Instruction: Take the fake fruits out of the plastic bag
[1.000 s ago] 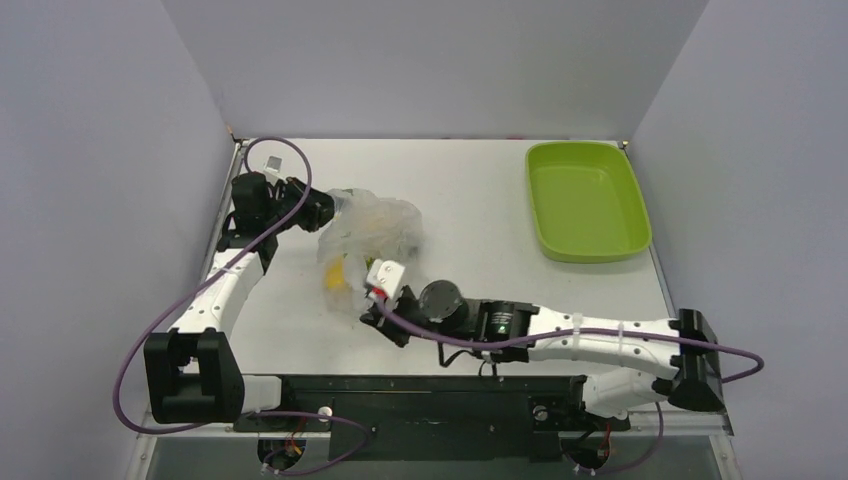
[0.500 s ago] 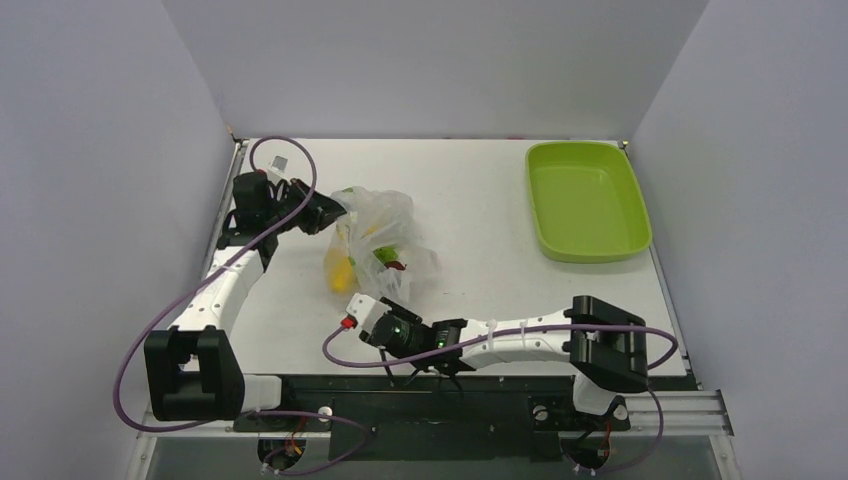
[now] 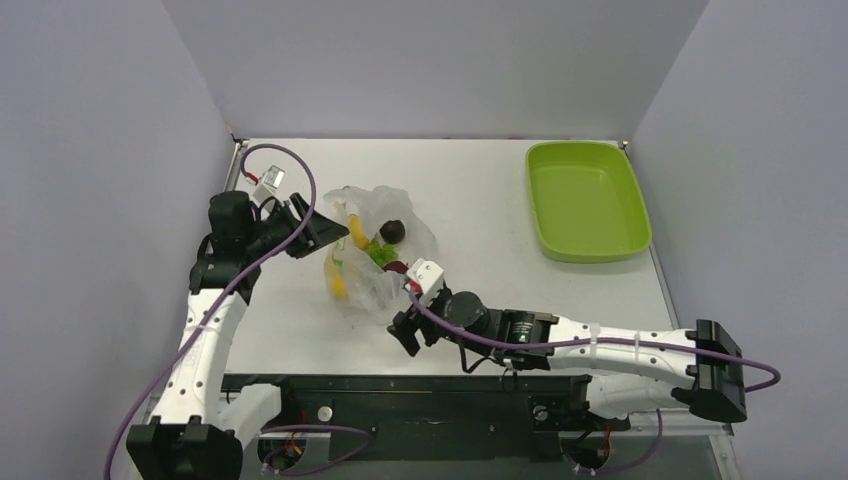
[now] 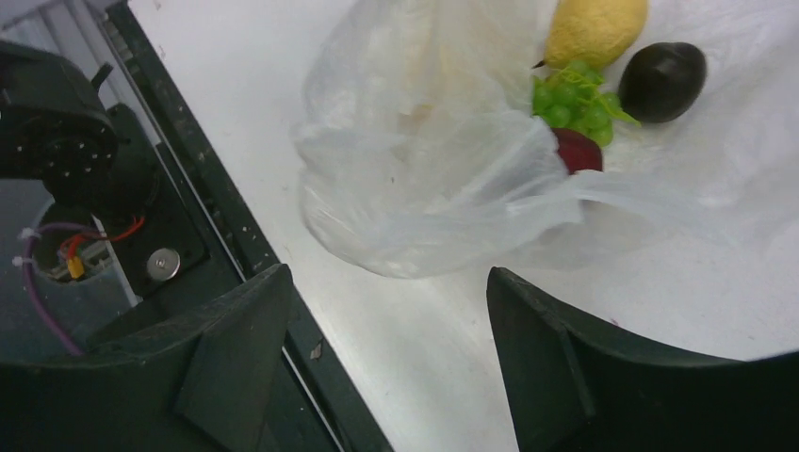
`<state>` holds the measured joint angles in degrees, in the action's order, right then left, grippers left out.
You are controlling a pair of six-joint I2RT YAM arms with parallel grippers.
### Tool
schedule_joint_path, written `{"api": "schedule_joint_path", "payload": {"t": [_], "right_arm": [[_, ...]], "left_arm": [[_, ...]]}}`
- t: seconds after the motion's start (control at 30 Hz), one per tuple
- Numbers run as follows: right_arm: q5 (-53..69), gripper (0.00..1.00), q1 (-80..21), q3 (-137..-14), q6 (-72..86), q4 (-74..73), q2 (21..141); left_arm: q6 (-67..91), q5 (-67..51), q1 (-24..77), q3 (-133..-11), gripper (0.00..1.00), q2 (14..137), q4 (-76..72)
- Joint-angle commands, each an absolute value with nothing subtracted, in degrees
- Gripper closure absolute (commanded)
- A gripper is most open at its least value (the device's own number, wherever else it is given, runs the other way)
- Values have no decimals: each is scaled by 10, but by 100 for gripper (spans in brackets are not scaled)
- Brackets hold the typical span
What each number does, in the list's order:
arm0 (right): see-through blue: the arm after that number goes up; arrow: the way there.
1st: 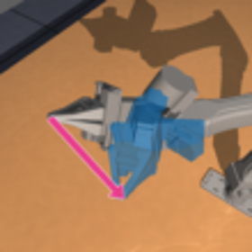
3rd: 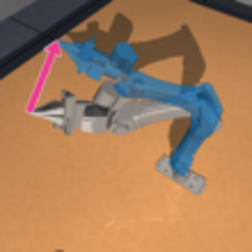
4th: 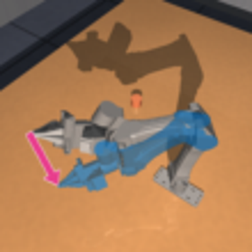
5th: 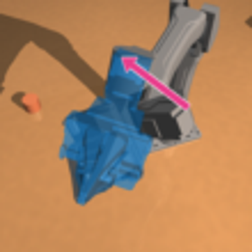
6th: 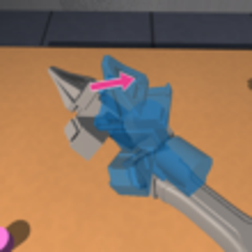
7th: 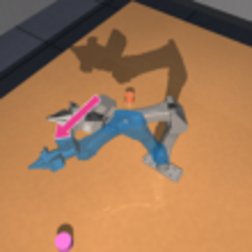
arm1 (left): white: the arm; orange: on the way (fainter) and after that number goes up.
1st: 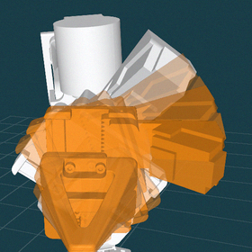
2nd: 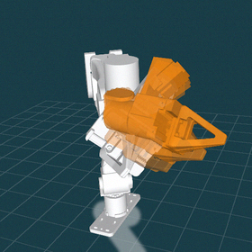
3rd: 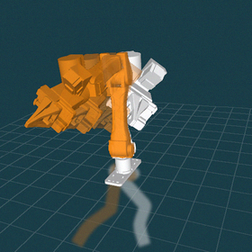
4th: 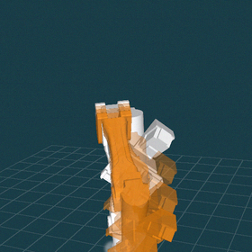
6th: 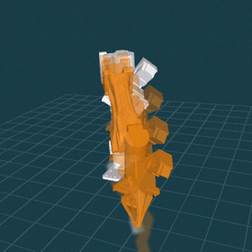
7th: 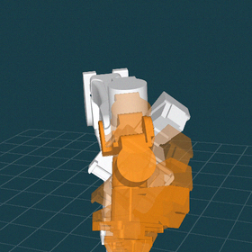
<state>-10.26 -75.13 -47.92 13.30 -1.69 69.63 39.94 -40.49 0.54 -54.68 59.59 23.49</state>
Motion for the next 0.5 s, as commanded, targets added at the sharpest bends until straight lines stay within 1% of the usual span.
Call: {"api": "schedule_joint_path", "payload": {"t": [0.0,0.1,0.23,0.3,0.37,0.43,0.47], "right_arm": [[-67,28,-704,-463,179,-21,626],[-51,28,-675,-457,193,-22,588],[-43,28,-669,-468,207,-18,579],[-48,29,-668,-475,213,-14,586],[-67,30,-665,-483,216,-15,597],[-106,31,-658,-499,219,-31,606],[-126,30,-655,-513,209,-39,612]], "left_arm": [[365,-406,3,-532,55,533,301],[361,-380,3,-520,52,486,335],[436,-359,14,-454,50,420,321],[494,-306,35,-424,49,369,309],[557,-261,76,-387,48,316,270],[622,-206,114,-359,47,273,239],[629,-173,127,-355,47,266,240]]}}
